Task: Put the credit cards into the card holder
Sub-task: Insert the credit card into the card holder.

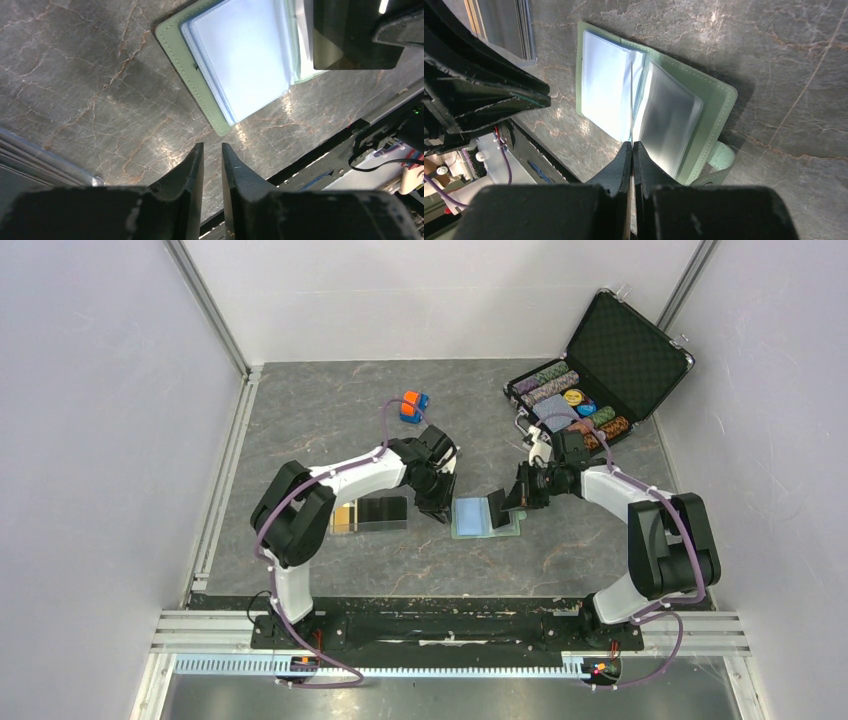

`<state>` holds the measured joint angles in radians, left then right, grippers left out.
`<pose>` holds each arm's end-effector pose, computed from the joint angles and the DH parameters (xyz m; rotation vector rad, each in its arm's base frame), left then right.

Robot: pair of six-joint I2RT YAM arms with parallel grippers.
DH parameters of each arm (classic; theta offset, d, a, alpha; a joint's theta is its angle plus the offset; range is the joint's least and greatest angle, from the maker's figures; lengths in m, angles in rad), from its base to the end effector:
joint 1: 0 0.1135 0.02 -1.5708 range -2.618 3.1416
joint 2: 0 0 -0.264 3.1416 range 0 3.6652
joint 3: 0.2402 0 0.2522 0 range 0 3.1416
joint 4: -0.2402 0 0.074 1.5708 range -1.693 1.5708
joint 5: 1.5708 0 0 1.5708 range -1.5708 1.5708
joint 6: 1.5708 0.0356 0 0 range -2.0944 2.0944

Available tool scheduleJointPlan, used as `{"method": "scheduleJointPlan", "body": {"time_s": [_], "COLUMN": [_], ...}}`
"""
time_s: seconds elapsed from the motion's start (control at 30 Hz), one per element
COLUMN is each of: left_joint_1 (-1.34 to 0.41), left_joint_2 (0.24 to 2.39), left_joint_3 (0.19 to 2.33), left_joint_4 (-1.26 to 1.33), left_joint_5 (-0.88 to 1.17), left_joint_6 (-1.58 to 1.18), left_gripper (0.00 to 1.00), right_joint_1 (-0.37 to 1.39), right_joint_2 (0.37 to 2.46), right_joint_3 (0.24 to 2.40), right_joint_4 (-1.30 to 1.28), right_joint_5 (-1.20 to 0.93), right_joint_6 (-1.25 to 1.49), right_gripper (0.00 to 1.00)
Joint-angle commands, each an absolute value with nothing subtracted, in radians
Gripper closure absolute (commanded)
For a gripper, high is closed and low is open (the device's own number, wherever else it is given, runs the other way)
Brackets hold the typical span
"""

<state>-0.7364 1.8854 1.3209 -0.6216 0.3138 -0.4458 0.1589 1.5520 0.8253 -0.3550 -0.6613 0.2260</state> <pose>0.2751 -0.2642 0.1842 0.5109 2.8711 -0.6993 0.2789 0.0668 0.1694 -0.1361 2.6213 1.0059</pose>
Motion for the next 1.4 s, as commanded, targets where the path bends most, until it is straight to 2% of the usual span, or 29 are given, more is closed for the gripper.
{"method": "scheduleJointPlan", "body": {"time_s": [0.0,0.17,0.43,0.83,1.37], "left_joint_1": [-0.739,-0.742,-0.748,-0.752,-0.756], "left_joint_2": [1.915,1.943,1.979,2.011,2.025], "left_joint_3": [1.352,1.341,1.355,1.358,1.367], "left_joint_4": [-0.644,-0.644,-0.658,-0.66,-0.667], "left_joint_5": [0.287,0.285,0.287,0.294,0.3], "left_joint_6": [-0.397,-0.405,-0.404,-0.402,-0.399], "left_gripper": [0.77,0.83,0.88,0.89,0.92], "right_joint_1": [0.156,0.156,0.156,0.156,0.159], "right_joint_2": [1.539,1.543,1.581,1.642,1.653], "right_joint_3": [0.787,0.738,0.725,0.729,0.644], "right_joint_4": [-0.273,-0.198,-0.125,-0.098,0.088], "right_joint_5": [-0.713,-0.739,-0.767,-0.783,-0.838], "right_joint_6": [0.253,0.296,0.334,0.342,0.466], "right_gripper": [1.0,1.0,1.0,1.0,1.0]}}
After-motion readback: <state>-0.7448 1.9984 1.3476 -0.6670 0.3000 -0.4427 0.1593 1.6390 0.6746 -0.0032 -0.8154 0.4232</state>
